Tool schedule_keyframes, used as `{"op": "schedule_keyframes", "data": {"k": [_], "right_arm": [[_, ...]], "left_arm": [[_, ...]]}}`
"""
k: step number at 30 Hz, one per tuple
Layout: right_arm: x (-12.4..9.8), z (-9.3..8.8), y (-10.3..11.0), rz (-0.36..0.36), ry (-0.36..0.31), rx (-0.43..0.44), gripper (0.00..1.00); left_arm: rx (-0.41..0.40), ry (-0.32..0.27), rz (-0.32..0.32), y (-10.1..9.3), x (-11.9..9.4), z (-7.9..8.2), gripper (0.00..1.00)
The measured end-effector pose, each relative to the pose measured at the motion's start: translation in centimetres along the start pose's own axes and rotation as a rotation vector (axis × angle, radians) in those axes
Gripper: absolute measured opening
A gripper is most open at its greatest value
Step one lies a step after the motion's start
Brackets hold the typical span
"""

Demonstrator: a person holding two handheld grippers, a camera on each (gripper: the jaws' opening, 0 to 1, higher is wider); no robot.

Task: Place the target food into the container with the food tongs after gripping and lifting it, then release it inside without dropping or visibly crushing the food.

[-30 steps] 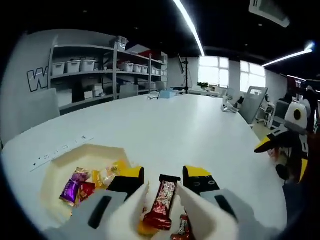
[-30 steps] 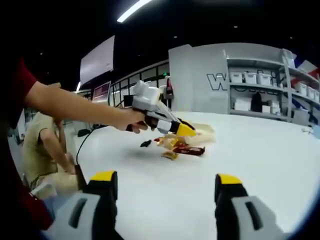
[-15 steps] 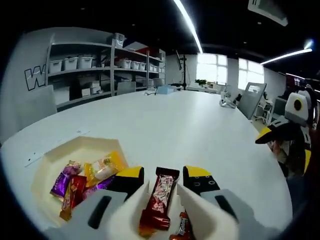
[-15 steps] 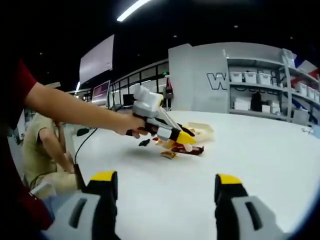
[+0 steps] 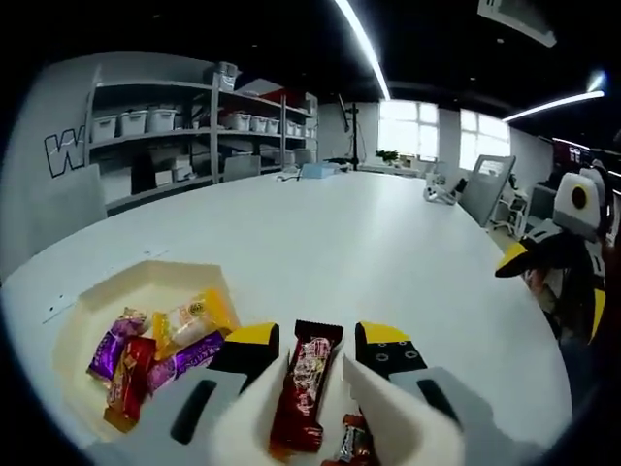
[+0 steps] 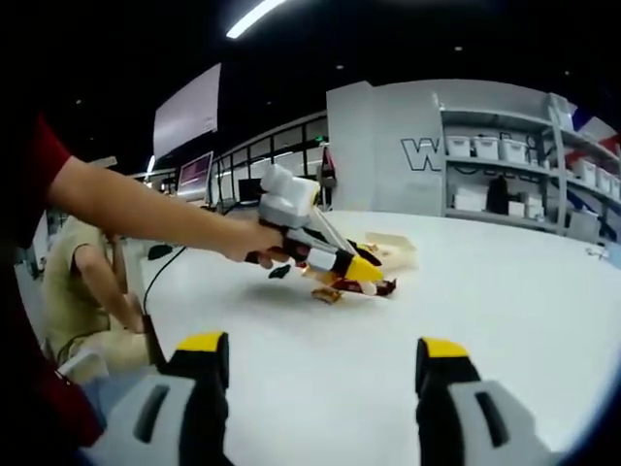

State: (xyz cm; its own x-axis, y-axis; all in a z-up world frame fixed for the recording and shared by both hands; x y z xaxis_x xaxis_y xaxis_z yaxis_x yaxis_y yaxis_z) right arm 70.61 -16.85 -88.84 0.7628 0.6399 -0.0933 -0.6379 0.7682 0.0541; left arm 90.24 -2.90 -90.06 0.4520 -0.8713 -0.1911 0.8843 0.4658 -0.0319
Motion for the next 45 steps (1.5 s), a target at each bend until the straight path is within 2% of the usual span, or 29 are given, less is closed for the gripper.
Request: {"op": "schedule_keyframes", "data": {"k": [11,14,16,18,23,32,38,42,43,44,45], "right_arm": [[-0.2,0.3,0.3,0.0,-0.01,0.0,0.77],[-0.2,0.3,0.5,0.003,-0.007,-0.004,0.76],[-0.2,0.3,0.5,0.003,-0.007,-0.002,0.76],[-0.3,0.2,0.5,0.001,-0.007,-0.001,0.76],[-0.3,0.2,0.5,0.0,-0.004,0.001,0.76],[-0.1,0.3,0.9,0.017,-0.002,-0.006,0.77],[-0.2,0.1,0.8,0.018,0.007,-0.004,0.77],[0.0,0.3,0.5,0.018,0.002,-0.005,0.77],[0.0,0.3,0.5,0.018,0.001,-0.005,0.77],[0.0,0.3,0.5,0.018,-0.001,-0.004,0.77],[0.0,0.3,0.5,0.018,0.0,-0.004,0.77]], "left_arm": [[-0.018,0.015,-0.008,-2.0,-1.1,-0.5,0.29],[-0.043,0.008,0.009,-1.8,-1.1,-0.6,0.29],[-0.029,0.003,0.006,-2.0,-1.2,-0.6,0.28],[-0.033,-0.002,-0.002,-0.9,-0.9,-0.6,0.26],[-0.039,-0.029,-0.008,-0.6,-0.9,-0.8,0.23],[-0.057,-0.022,0.022,-0.6,-0.5,-0.5,0.22],[-0.077,-0.05,0.028,0.1,-0.8,0.7,0.23],[-0.061,-0.053,0.021,0.5,-1.0,1.6,0.23],[-0.054,-0.06,0.012,0.6,-1.0,2.1,0.23],[-0.05,-0.07,-0.026,0.6,-1.0,2.7,0.23],[-0.031,-0.067,-0.022,0.7,-1.1,2.9,0.23]]}}
Point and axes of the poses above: the point that each gripper's makers call its tool centre point, and the gripper's own axes: x roughly forward along the fingers, y roughly to its left, z roughly out of its top, the point moved 8 cm from there along -x, roughly backward along the fingers, and after that the axes turned 10 degrees about -y, right-handed, at the moved point
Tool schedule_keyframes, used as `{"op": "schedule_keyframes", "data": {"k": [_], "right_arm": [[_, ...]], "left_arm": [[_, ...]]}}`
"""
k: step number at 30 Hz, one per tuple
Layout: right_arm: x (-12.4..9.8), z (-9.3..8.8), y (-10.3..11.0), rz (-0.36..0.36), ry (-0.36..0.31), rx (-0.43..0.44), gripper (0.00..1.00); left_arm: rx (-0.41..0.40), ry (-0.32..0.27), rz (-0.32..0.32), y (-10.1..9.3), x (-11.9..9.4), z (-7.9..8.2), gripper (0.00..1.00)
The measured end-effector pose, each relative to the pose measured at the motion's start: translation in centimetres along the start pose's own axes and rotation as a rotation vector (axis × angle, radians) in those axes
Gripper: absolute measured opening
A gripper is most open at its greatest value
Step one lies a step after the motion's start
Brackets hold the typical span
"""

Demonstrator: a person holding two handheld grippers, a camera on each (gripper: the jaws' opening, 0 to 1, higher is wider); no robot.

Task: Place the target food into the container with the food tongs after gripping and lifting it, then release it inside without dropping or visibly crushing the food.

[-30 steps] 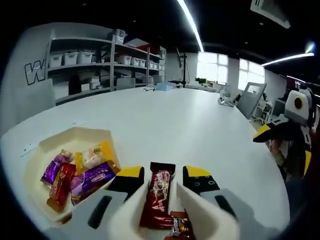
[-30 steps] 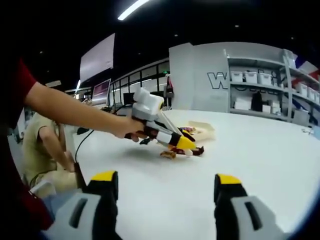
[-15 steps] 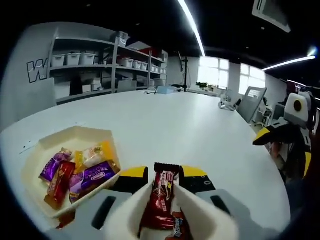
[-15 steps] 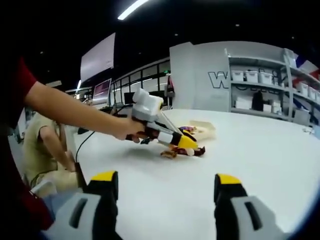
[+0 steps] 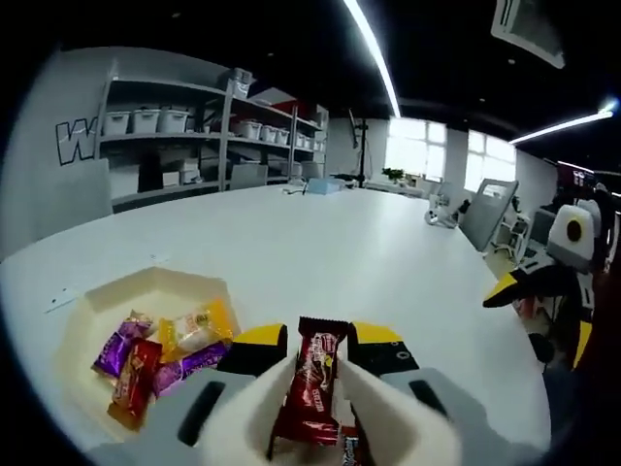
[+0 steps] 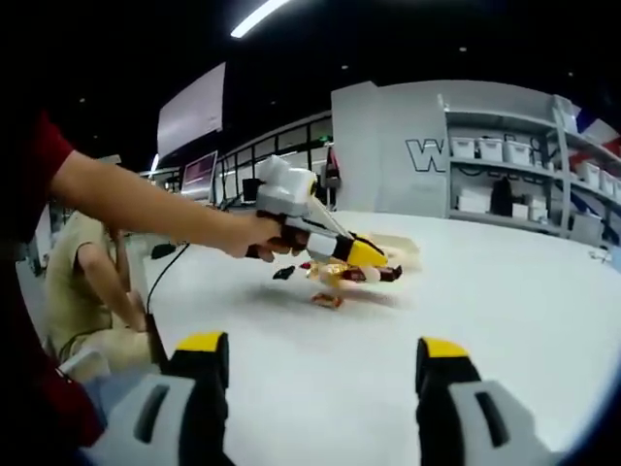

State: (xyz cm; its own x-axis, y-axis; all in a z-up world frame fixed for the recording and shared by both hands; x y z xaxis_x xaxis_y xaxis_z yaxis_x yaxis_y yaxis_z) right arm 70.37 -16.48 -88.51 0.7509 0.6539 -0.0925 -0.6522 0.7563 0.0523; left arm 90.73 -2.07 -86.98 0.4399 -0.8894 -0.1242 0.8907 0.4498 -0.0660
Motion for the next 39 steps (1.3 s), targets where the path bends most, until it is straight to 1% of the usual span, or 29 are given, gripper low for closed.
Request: {"op": "schedule_keyframes", "data": {"k": [1,4,6,7,10,14,16,24,27,28,30,32,37,39], "right_arm": [[0.0,0.0,0.0,0.0,0.002,0.0,0.77],[0.0,0.0,0.0,0.0,0.003,0.004,0.78],[0.0,0.1,0.0,-0.001,-0.003,0.001,0.78],[0.0,0.3,0.0,-0.002,-0.009,0.003,0.78],[0.0,0.7,-0.2,-0.009,-0.028,0.004,0.78],[0.0,0.9,-0.2,-0.011,-0.03,0.0,0.79],[0.0,1.0,-0.1,-0.011,-0.03,-0.006,0.79],[0.1,1.2,-0.6,-0.022,-0.033,-0.027,0.8],[0.1,1.3,-0.7,-0.032,-0.026,-0.043,0.81],[0.0,1.6,-0.9,-0.043,-0.015,-0.075,0.82],[0.0,1.9,-1.0,-0.054,-0.008,-0.099,0.83],[0.0,2.1,-1.1,-0.058,-0.003,-0.118,0.84],[0.0,2.3,-1.0,-0.058,-0.005,-0.114,0.86],[0.0,2.4,-0.9,-0.057,-0.008,-0.114,0.87]], "left_arm": [[0.019,0.005,0.013,0.4,0.0,0.4,0.23],[0.009,-0.001,0.011,1.0,-0.2,1.1,0.23],[0.038,0.002,0.013,1.6,-0.4,1.7,0.23],[0.038,-0.001,0.016,1.9,-0.5,2.0,0.23],[0.038,-0.023,0.041,3.2,-0.9,3.0,0.23],[0.03,-0.035,0.08,4.6,-1.2,3.5,0.23],[0.02,-0.044,0.097,5.3,-1.3,3.6,0.23],[0.012,-0.043,0.14,7.2,-1.2,3.4,0.23],[0.014,-0.047,0.149,7.2,-1.3,3.4,0.23],[0.011,-0.046,0.153,7.3,-1.4,3.4,0.23],[0.015,-0.042,0.16,7.2,-1.5,3.3,0.23],[0.014,-0.041,0.164,7.5,-1.6,3.2,0.23],[0.018,-0.023,0.192,8.5,-1.7,3.0,0.23],[0.033,-0.017,0.195,8.7,-1.8,3.1,0.23]]}}
Point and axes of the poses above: the point that each gripper's makers call its tool centre point, and the gripper's own axes: x roughly forward along the fingers, y roughly to its left, z roughly out of its top, the point moved 8 cm from there along -x, roughly backward along the fingers, and after that the axes turned 10 degrees about -y, right-handed, at the moved point
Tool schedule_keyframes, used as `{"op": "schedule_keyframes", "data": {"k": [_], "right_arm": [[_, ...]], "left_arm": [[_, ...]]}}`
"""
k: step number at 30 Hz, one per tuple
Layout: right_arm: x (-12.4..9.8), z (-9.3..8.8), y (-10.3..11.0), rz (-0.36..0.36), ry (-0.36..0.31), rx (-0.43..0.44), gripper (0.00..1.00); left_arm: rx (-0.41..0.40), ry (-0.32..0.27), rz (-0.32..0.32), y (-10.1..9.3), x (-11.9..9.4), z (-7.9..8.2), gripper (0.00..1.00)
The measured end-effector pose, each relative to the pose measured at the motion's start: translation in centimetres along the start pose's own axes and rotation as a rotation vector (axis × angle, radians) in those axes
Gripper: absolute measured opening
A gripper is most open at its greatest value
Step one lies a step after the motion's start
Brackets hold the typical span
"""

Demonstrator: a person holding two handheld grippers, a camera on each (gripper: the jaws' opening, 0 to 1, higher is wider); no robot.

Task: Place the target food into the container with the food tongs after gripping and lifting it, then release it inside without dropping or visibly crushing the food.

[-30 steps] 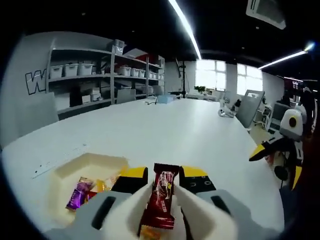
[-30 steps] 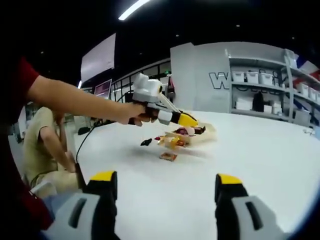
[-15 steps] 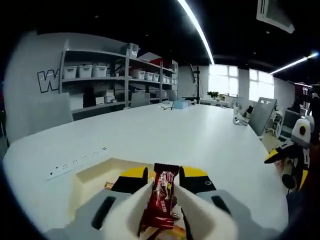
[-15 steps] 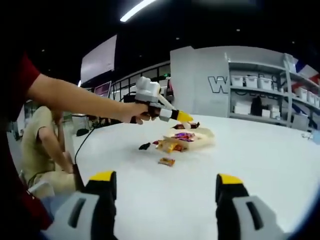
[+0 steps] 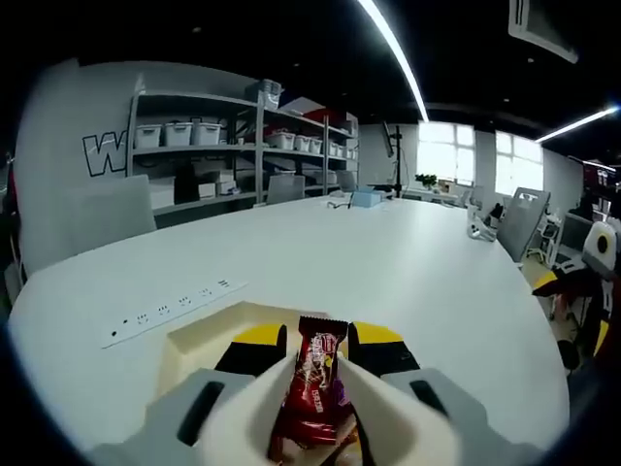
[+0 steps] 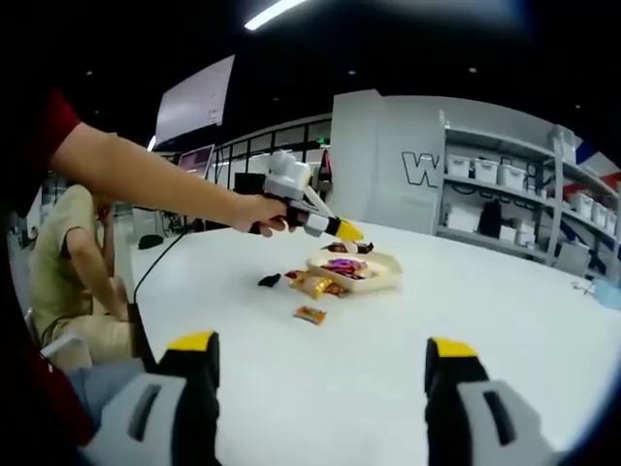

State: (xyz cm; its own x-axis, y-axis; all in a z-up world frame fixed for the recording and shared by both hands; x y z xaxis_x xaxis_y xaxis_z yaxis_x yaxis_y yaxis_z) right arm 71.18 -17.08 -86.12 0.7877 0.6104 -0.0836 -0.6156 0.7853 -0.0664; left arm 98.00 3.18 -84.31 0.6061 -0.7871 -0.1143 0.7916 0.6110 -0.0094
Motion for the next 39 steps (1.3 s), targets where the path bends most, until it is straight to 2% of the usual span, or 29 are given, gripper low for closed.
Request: {"op": "schedule_keyframes", "data": {"k": [12,17,18,21,29,35,39], "right_arm": [[-0.1,-0.2,-0.3,-0.011,0.002,0.0,0.87],[-0.2,-0.4,-0.2,-0.011,0.007,0.001,0.87],[-0.2,-0.5,-0.3,-0.011,0.007,0.002,0.87],[-0.2,-0.4,-0.3,-0.012,0.006,0.002,0.87],[-0.4,-0.4,0.0,-0.001,0.02,-0.015,0.87],[-0.5,-0.3,0.2,0.004,0.027,-0.018,0.87],[-0.5,-0.3,0.0,0.003,0.026,-0.015,0.87]], "left_arm": [[0.009,0.007,0.029,1.1,0.1,0.0,0.24],[0.043,-0.01,0.076,2.1,0.3,0.4,0.29],[0.032,-0.011,0.066,1.9,0.3,0.5,0.29],[0.076,0.005,0.057,1.3,0.2,0.5,0.29],[0.062,0.017,0.053,0.3,-0.5,0.7,0.29],[0.069,0.012,0.056,-0.4,-1.1,1.4,0.29],[0.073,0.022,0.054,-1.1,-1.7,1.2,0.29]]}}
Point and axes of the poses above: the point that each gripper's makers call its tool centre point, and the gripper's own axes: x roughly forward along the fingers, y roughly to its left, z roughly out of its top, the point moved 8 cm from there along -x, roughly backward along the fingers, and after that the axes turned 10 degrees about -y, right-handed, at the moved point
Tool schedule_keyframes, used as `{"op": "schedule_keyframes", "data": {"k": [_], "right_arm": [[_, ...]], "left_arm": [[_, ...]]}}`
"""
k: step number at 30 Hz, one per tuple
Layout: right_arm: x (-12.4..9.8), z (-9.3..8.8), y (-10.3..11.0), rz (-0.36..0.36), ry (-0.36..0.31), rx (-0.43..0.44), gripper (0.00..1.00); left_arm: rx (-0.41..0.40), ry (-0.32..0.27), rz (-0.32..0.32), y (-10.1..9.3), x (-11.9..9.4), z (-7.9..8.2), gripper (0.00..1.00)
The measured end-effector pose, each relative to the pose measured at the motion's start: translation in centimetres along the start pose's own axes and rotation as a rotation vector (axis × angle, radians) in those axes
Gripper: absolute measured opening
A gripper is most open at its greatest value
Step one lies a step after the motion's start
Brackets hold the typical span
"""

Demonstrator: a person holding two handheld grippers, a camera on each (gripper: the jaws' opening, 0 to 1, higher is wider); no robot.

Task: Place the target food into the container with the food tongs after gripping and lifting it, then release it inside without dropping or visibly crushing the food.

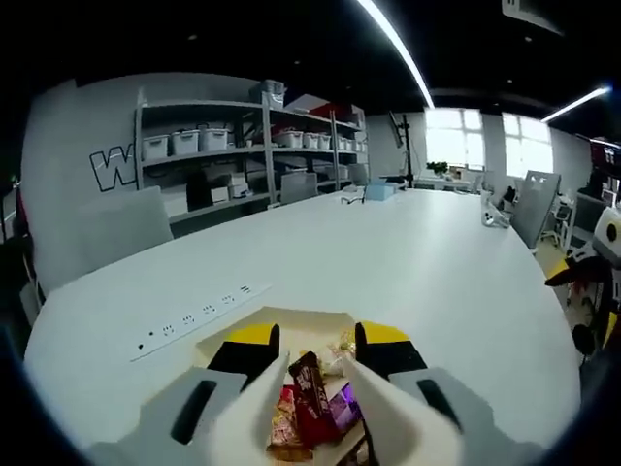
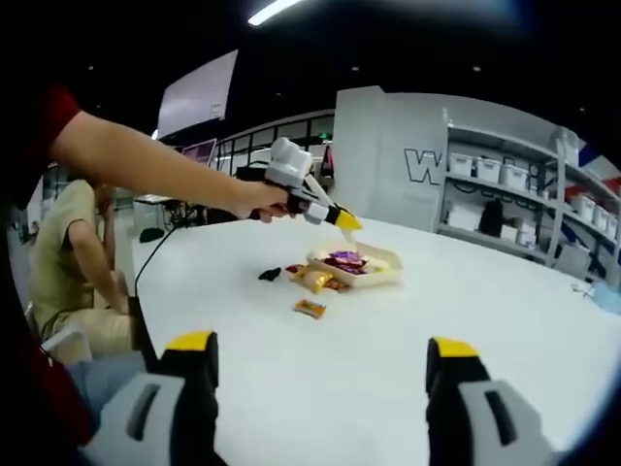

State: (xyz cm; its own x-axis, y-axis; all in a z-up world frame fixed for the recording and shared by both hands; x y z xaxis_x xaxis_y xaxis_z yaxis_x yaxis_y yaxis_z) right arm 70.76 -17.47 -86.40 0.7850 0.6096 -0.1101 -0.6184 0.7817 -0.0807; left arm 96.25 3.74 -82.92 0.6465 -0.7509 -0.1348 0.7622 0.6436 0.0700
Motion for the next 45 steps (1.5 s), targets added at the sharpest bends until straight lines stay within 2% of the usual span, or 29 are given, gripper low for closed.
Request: {"op": "schedule_keyframes", "data": {"k": [7,15,19,27,33,37,42,45], "right_arm": [[0.0,0.1,-0.4,-0.019,0.0,-0.006,0.88],[-0.2,-0.2,0.1,-0.02,0.002,0.002,0.89],[-0.4,-0.2,0.2,-0.016,0.001,0.001,0.89],[-0.3,-0.4,0.4,-0.02,0.008,0.009,0.93],[0.3,-0.7,0.6,-0.021,0.019,0.007,0.93],[0.7,-0.8,-0.1,-0.047,0.025,0.006,0.93],[0.6,-0.7,-0.3,-0.055,0.017,0.007,0.93],[0.6,-0.5,-0.4,-0.058,0.007,0.006,0.93]], "left_arm": [[-0.002,0.0,-0.022,-1.2,-1.0,0.0,0.29],[0.011,0.015,-0.058,-2.9,-1.8,-0.2,0.29],[-0.006,0.005,-0.058,-3.5,-2.3,-0.1,0.29],[-0.006,0.019,-0.095,-5.7,-3.9,-1.2,0.29],[-0.013,0.016,-0.112,-6.9,-4.9,-1.4,0.29],[0.01,0.019,-0.133,-7.0,-5.2,-1.6,0.29],[0.001,0.037,-0.147,-7.3,-5.7,-2.3,0.29],[-0.007,0.044,-0.159,-6.8,-5.6,-2.7,0.29]]}}
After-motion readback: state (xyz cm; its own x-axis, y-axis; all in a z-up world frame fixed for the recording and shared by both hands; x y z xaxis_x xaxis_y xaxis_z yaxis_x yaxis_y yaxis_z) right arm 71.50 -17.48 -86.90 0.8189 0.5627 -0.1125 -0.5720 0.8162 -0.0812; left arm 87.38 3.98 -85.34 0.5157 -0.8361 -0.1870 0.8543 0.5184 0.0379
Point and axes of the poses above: the point that each gripper's makers call its tool centre point, and the gripper's own axes: x roughly forward along the fingers, y roughly to its left, z roughly out of its top, the point moved 8 cm from there along -x, roughly backward along the fingers, and after that the axes turned 10 degrees about -y, right-handed, at the moved point
